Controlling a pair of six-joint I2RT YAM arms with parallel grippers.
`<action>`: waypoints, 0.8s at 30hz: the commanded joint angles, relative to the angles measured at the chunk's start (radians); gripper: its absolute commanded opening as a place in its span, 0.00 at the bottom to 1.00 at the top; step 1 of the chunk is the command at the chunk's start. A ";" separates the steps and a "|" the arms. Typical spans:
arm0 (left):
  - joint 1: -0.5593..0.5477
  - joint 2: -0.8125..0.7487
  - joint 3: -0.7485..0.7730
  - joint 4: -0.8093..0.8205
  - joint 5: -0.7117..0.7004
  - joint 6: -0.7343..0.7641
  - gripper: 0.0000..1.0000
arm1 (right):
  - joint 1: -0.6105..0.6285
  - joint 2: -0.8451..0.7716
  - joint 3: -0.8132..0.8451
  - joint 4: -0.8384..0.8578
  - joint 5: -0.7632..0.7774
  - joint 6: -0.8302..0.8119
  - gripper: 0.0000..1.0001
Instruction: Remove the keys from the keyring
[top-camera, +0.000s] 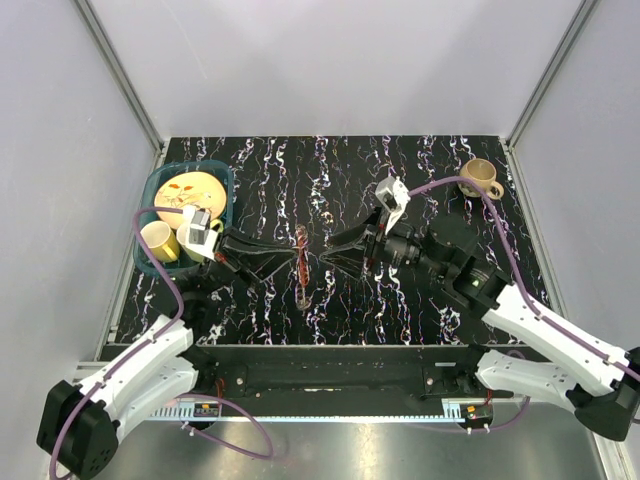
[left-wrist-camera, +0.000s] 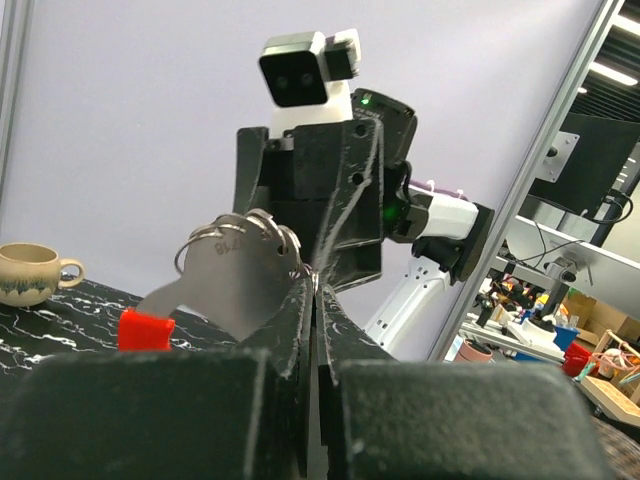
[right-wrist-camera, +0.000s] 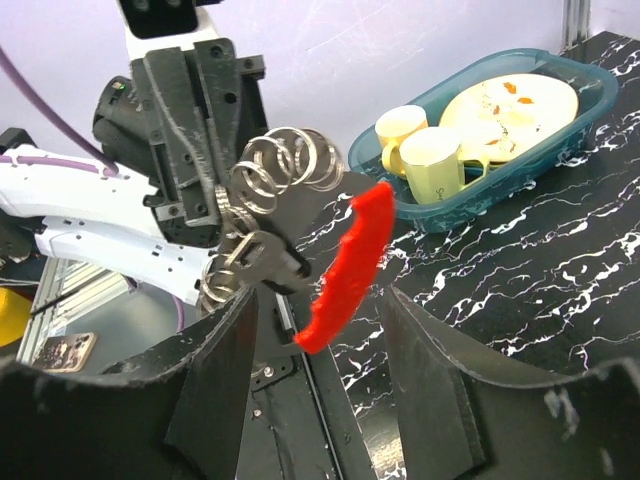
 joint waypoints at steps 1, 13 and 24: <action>0.010 -0.037 -0.017 0.111 -0.008 -0.009 0.00 | -0.005 0.033 -0.052 0.221 0.028 0.089 0.57; 0.013 -0.010 -0.028 0.141 -0.009 -0.031 0.00 | -0.005 0.064 -0.126 0.454 -0.090 0.169 0.53; 0.013 0.019 -0.022 0.147 0.024 -0.034 0.00 | -0.005 0.077 -0.095 0.458 -0.130 0.109 0.53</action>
